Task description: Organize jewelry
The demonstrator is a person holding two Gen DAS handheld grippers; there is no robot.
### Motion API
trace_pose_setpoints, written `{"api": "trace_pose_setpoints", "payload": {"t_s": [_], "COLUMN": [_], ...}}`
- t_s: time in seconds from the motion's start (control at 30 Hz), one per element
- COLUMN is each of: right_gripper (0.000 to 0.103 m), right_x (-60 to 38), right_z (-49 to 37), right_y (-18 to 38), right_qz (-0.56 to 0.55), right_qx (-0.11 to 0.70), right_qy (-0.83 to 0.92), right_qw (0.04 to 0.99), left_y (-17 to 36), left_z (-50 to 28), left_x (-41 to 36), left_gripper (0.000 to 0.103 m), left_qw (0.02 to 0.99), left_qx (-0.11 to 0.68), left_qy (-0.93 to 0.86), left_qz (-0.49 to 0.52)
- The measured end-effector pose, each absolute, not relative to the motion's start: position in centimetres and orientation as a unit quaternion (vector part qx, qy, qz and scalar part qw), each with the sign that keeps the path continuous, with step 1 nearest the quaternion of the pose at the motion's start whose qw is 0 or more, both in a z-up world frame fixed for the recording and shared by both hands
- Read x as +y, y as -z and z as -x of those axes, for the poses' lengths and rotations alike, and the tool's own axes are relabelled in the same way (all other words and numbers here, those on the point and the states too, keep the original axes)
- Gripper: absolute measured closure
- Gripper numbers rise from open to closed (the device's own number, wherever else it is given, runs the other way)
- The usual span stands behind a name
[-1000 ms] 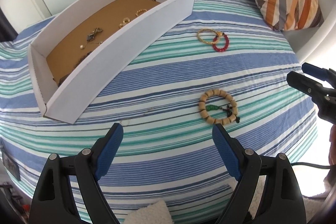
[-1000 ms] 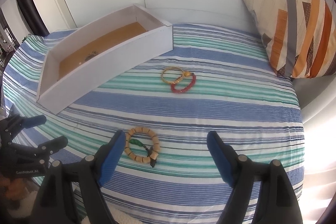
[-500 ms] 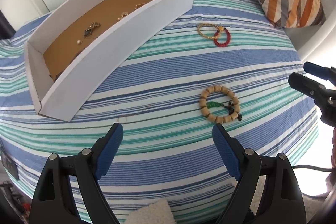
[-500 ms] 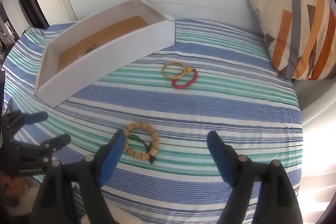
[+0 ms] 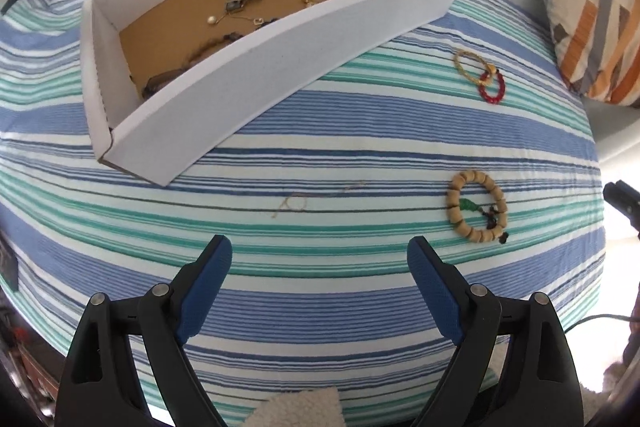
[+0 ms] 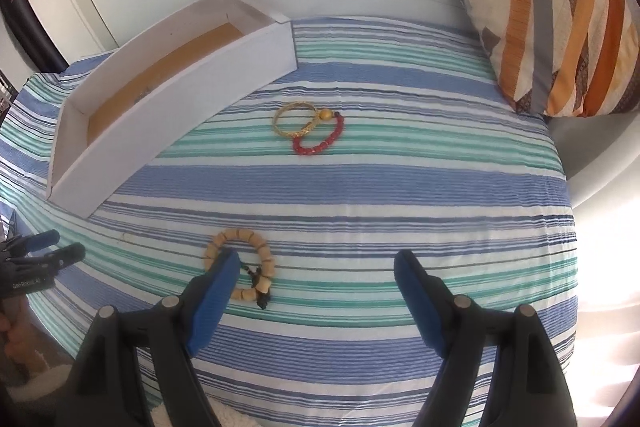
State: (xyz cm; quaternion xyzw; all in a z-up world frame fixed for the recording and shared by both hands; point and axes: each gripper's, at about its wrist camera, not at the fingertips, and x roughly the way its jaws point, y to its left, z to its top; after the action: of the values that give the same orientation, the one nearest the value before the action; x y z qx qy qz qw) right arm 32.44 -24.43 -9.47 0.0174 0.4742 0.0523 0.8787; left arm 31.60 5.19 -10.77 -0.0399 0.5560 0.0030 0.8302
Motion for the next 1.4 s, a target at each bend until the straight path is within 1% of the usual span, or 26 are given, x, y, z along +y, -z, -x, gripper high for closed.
{"api": "trace_pose_setpoints", "payload": {"t_s": [0.23,0.4,0.6,0.63,0.7,0.77,0.87,1.0,1.13,1.17,1.23,1.33,1.4], "right_gripper": [0.022,0.022,0.023,0.026,0.051,0.060,0.061,0.068,0.073,0.079,0.087,0.088,0.088], "right_x": [-24.3,-23.4,-23.3,-23.2,-22.9,-22.3,-21.4,-21.1,-20.6,-20.4,-19.7,-18.2,-16.1], "right_z": [-32.1,-31.9,-32.6,-33.0,-33.9,-34.9,-36.1,-37.2,-37.9,-38.1,-38.4,-38.4,-38.2], "right_y": [13.5,14.9,17.1,17.4,18.0,18.9,20.0,21.0,21.7,21.9,22.2,21.3,20.1], "right_qz": [-0.044,-0.033,-0.047,-0.057,-0.077,-0.095,-0.108,-0.120,-0.111,-0.105,-0.088,-0.038,-0.001], "right_qx": [0.526,0.538,0.548,0.548,0.549,0.558,0.568,0.579,0.589,0.592,0.595,0.574,0.551], "right_qy": [-0.081,-0.103,-0.123,-0.129,-0.149,-0.163,-0.164,-0.160,-0.152,-0.154,-0.154,-0.159,-0.192], "right_qw": [0.846,0.836,0.826,0.825,0.818,0.808,0.799,0.790,0.786,0.784,0.784,0.803,0.812], "left_y": [12.6,13.4,14.1,14.3,14.4,14.3,14.2,14.4,14.6,14.6,14.6,14.5,14.6], "left_z": [-32.6,-33.4,-33.6,-33.7,-33.6,-33.6,-33.4,-33.0,-32.6,-32.5,-32.4,-32.2,-32.3], "left_x": [0.0,-3.9,-4.3,-3.9,-3.1,-2.3,-0.8,0.5,1.0,1.1,1.2,2.0,2.6], "left_gripper": [0.013,0.013,0.013,0.013,0.013,0.013,0.013,0.013,0.013,0.013,0.013,0.013,0.013], "left_qw": [0.814,0.805,0.799,0.797,0.797,0.798,0.800,0.800,0.799,0.799,0.799,0.800,0.800], "left_qx": [0.578,0.584,0.592,0.595,0.598,0.598,0.597,0.599,0.600,0.600,0.600,0.599,0.600], "left_qy": [0.050,0.086,0.089,0.084,0.074,0.064,0.049,0.035,0.030,0.029,0.028,0.023,0.017], "left_qz": [-0.018,-0.055,-0.063,-0.059,-0.052,-0.045,-0.034,-0.020,-0.014,-0.012,-0.011,-0.005,0.001]}}
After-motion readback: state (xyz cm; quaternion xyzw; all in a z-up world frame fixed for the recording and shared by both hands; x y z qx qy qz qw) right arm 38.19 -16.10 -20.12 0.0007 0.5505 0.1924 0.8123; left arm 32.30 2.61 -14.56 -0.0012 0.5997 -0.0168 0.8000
